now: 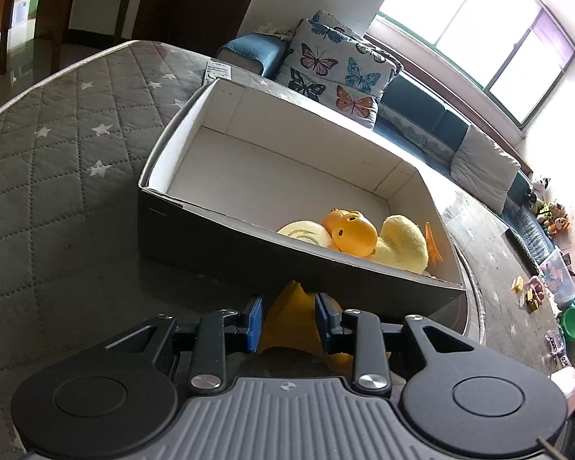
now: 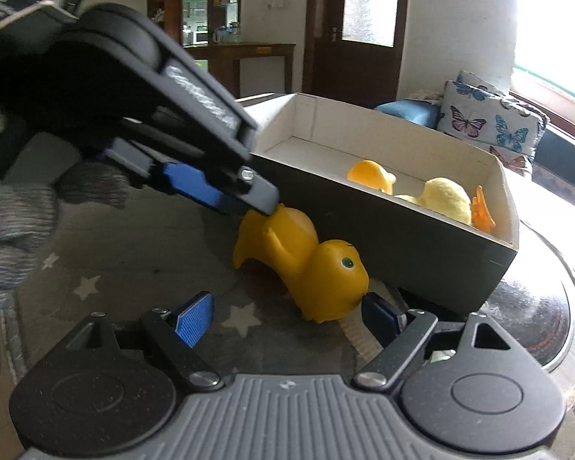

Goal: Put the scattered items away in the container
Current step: 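Reach the left tool to the large yellow rubber duck and grasp it, then carry the large duck with the left tool into the box and release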

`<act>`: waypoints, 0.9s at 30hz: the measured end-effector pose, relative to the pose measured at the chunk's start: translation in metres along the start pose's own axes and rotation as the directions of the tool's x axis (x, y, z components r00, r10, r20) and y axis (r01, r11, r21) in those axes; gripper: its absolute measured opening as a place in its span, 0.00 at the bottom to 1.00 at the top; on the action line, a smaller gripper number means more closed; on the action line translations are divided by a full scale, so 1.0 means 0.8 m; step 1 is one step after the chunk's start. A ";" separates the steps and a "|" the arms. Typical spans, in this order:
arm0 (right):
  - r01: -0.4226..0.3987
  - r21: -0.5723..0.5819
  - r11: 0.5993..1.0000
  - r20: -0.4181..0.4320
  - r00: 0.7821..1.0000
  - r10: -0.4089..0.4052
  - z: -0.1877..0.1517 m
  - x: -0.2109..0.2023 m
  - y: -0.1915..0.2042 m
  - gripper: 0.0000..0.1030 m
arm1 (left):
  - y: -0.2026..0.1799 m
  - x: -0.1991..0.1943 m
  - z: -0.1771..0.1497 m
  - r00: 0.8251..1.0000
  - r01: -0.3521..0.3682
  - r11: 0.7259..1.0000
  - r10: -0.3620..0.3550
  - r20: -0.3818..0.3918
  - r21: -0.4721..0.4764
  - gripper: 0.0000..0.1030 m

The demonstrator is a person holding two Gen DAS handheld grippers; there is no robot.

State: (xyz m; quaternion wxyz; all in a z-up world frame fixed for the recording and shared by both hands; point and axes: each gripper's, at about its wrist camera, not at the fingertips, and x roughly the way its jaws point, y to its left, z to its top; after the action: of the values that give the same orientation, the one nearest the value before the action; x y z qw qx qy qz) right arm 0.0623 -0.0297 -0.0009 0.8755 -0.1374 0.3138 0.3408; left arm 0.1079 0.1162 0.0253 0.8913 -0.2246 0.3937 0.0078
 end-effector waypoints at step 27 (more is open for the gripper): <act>0.028 0.023 0.999 -0.025 0.999 -0.028 0.010 0.017 -0.019 0.48 | 0.020 0.020 0.011 0.997 0.069 0.994 -0.070 -0.017 -0.090 0.27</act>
State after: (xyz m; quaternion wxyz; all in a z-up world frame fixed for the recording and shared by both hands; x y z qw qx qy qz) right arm 0.0840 -0.0301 -0.0029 0.8779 -0.1357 0.3264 0.3232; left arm 0.1214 0.1318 0.0128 0.8762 -0.2777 0.3939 -0.0079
